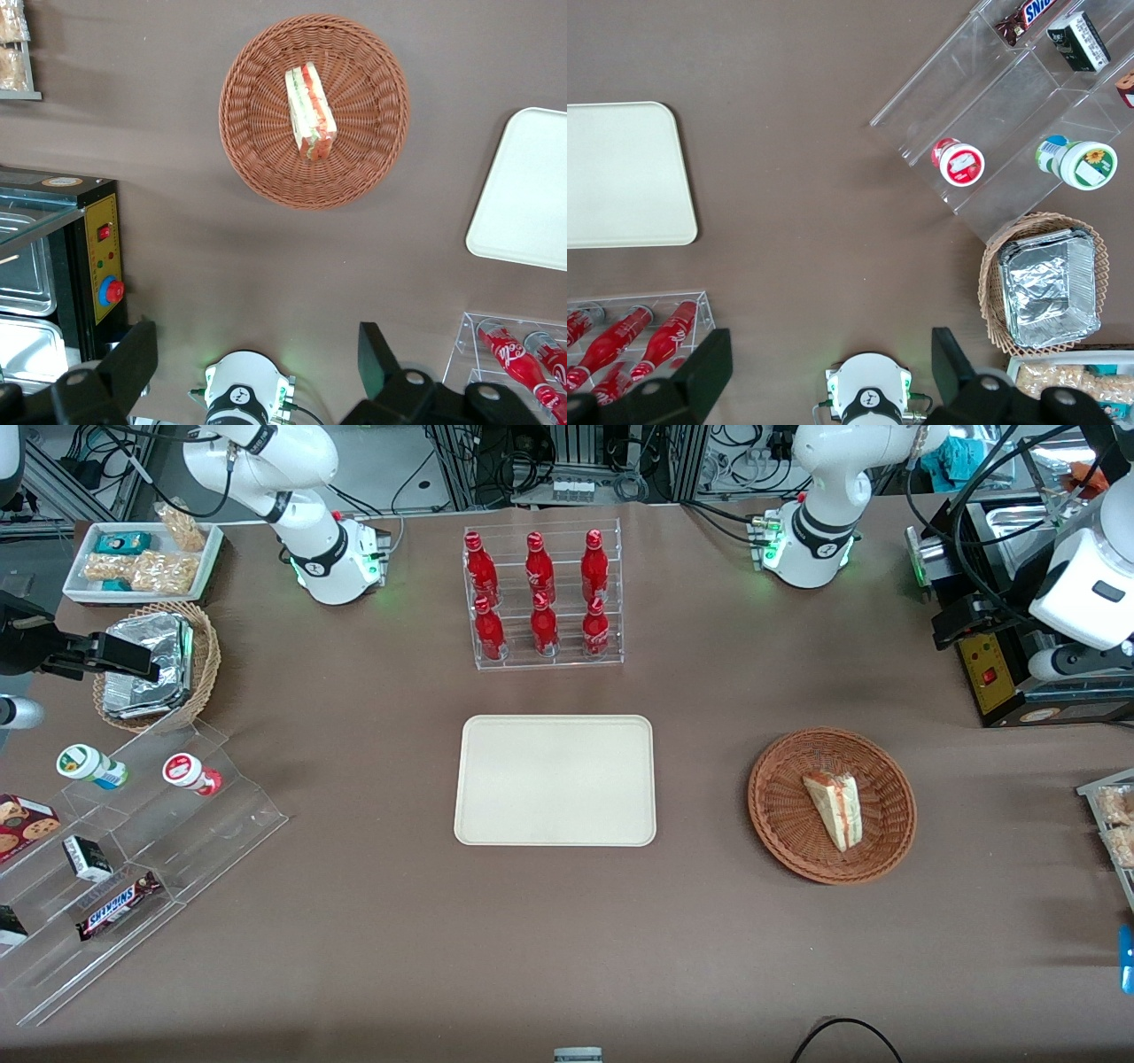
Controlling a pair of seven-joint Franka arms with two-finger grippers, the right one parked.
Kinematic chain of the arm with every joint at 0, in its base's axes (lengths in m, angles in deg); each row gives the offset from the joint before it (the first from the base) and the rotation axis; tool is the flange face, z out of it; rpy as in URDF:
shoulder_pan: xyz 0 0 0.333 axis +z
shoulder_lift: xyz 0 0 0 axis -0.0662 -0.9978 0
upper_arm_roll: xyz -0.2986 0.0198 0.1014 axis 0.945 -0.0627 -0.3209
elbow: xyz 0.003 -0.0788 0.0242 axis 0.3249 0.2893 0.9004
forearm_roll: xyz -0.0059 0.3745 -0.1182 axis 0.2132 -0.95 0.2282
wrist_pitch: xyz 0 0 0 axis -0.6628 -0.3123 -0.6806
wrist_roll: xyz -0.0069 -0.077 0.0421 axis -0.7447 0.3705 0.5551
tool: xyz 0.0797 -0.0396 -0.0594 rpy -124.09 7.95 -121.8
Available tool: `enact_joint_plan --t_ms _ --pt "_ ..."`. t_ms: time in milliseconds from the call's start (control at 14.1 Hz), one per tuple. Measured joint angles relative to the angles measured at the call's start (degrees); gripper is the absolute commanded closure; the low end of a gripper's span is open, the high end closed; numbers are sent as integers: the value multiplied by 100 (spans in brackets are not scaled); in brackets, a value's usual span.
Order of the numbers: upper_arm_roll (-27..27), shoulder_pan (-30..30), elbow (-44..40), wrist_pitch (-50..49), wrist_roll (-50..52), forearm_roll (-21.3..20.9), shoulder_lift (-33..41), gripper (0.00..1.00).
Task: Place sandwich from basket to tray
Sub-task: 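Move the left gripper over the sandwich in the wicker basket, then lower the left gripper and close it on the wrapped sandwich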
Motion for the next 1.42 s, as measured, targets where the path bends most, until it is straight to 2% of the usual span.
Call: enact_joint_plan --t_ms 354,920,1062,1416 --pt "-58 127 227 356 31 -11 -523 0" --pt "-76 217 2656 4052 511 -26 -817 0" --pt "-76 250 2931 4569 635 -20 -922 0" --pt "-70 250 3002 5052 1047 -8 -1357 0"
